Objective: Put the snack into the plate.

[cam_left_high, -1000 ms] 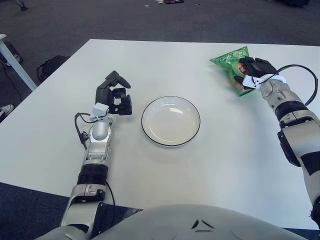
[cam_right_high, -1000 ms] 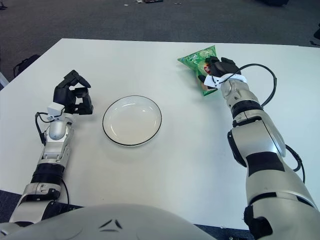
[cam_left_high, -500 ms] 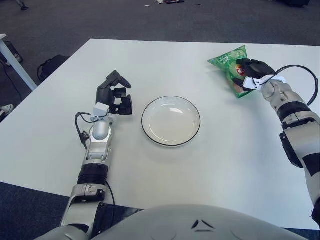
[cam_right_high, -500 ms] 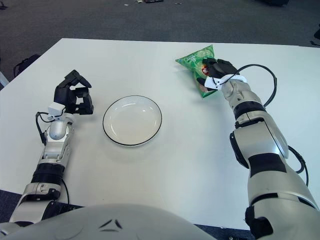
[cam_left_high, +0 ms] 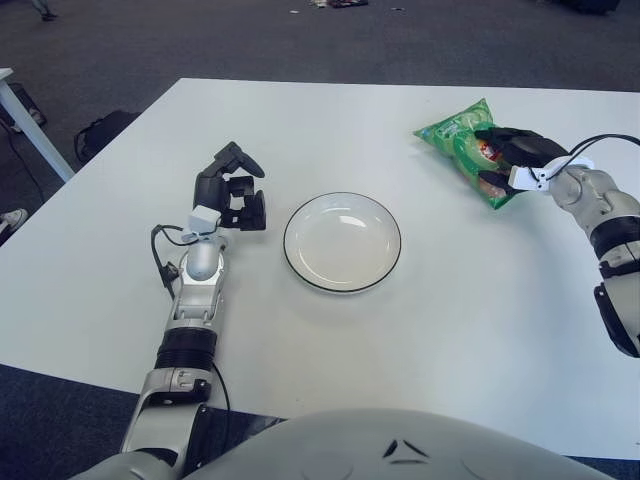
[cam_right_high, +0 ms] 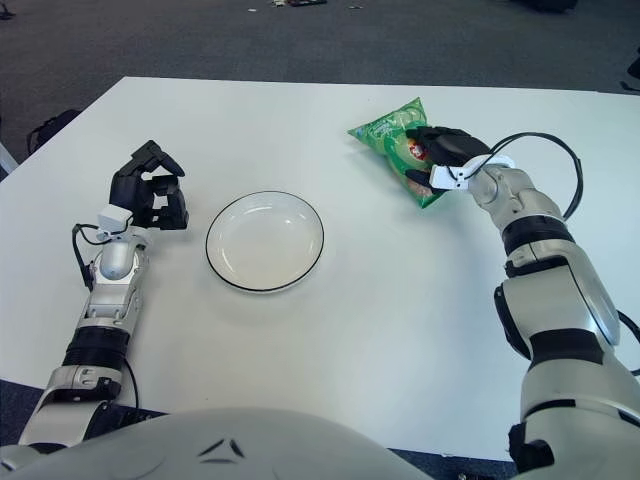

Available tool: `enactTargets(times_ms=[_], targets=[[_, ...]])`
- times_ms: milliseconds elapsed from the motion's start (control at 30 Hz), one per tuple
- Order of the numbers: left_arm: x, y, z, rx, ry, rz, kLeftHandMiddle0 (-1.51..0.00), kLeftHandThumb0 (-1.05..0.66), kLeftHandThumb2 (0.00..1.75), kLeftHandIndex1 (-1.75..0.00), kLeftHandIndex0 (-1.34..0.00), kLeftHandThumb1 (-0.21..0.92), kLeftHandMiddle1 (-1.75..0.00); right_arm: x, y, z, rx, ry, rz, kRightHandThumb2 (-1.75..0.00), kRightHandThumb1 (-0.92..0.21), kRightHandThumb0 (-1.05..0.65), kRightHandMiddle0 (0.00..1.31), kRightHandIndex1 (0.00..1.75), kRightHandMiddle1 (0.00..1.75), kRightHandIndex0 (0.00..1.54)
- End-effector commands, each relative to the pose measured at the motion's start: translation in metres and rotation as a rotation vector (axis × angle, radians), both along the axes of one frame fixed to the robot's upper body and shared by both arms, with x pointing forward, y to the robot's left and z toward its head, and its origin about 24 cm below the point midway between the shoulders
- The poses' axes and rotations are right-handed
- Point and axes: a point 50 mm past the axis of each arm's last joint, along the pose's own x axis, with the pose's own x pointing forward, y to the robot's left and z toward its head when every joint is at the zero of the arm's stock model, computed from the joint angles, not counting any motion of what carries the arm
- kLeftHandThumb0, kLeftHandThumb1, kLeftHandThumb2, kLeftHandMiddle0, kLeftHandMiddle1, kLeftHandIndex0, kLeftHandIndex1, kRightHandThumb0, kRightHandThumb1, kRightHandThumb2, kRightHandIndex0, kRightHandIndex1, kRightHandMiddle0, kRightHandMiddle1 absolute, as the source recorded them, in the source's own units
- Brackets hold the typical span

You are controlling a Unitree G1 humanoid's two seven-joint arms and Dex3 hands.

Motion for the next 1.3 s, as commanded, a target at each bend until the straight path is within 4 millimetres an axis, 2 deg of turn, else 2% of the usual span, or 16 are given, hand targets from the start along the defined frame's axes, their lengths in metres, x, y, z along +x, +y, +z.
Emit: enactTargets(times_ms=[0,200,433,600,733,867,1267], targets=[[-0.031,0.002,-0.059,-0.036,0.232,0.046,-1.43,-0.57,1.54,-1.75,-0.77,0.14,-1.75,-0.005,0.001,0.003,-0.003,0.010,0.044,-0.93,-0.92,-0.91,0.00,0.04,0.41,0.05],[-0.031,0.002,-0.059,-0.027,0.230,0.042,-1.43,-0.56,1.52,-1.75,-0.75,0.16,-1.75,-0.007,0.000,0.007,-0.003,-0.009,0.039,-0.90,-0.92,-0.86,0.00,0.06,0.46,0.05],[-0.032,0.001,-0.058,-0.011,0.244,0.049,-1.43,-0.56,1.52,-1.75,-0.76,0.15,-1.75,-0.004,0.005,0.025,-0.007,-0.076,0.074,-0.89,-0.92,-0.83,0.00,0.07,0.48,0.06],[-0.032,0.001,-0.058,-0.007,0.252,0.059,-1.43,-0.56,1.53,-1.75,-0.76,0.15,-1.75,-0.003,0.006,0.029,-0.002,-0.106,0.075,-0.90,-0.92,-0.82,0.00,0.10,0.50,0.08],[-0.032,0.000,-0.057,-0.003,0.247,0.066,-1.43,-0.57,1.54,-1.75,-0.77,0.14,-1.75,-0.001,0.008,0.032,0.012,-0.141,0.056,-0.91,-0.92,-0.84,0.00,0.24,0.53,0.02],[-0.032,0.000,-0.057,-0.003,0.249,0.071,-1.43,-0.57,1.55,-1.75,-0.78,0.13,-1.75,0.002,0.019,0.043,0.028,-0.204,0.067,-0.94,-0.92,-0.88,0.00,0.32,0.59,0.00],[-0.032,0.000,-0.059,-0.018,0.255,0.059,-1.43,-0.57,1.56,-1.75,-0.78,0.12,-1.75,0.005,0.030,0.046,0.057,-0.280,0.050,-0.93,-0.92,-0.96,0.00,0.34,0.63,0.00]])
